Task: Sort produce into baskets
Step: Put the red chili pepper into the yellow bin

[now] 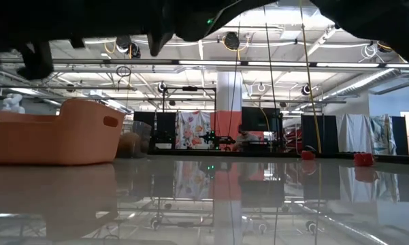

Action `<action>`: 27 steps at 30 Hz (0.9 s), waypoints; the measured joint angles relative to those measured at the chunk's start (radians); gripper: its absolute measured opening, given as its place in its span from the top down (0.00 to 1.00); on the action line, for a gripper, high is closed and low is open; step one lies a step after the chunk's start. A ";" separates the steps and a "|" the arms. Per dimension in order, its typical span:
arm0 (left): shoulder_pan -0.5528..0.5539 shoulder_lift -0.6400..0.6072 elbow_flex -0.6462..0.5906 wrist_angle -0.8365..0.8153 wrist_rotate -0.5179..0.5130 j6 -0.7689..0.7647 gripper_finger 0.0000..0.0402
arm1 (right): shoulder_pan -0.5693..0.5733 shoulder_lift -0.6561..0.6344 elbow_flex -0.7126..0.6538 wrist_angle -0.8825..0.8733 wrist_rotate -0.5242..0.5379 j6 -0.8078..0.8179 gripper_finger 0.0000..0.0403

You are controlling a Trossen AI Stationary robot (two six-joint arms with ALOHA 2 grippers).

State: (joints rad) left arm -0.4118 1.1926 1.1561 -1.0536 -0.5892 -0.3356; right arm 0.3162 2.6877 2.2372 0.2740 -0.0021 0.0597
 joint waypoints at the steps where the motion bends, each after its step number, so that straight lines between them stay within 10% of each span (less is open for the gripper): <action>1: 0.000 0.000 0.000 0.000 0.002 0.000 0.36 | -0.004 0.000 0.000 -0.015 0.000 0.023 0.63; 20: -0.003 0.000 0.000 -0.003 0.012 -0.026 0.36 | -0.044 -0.227 0.000 -0.639 -0.079 0.046 0.41; 27: -0.006 0.000 0.000 -0.004 0.013 -0.052 0.36 | -0.042 -0.384 0.000 -1.168 -0.077 -0.013 0.41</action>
State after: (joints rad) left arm -0.4178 1.1927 1.1561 -1.0571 -0.5766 -0.3878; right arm 0.2741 2.3038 2.2375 -0.8941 -0.0795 0.0463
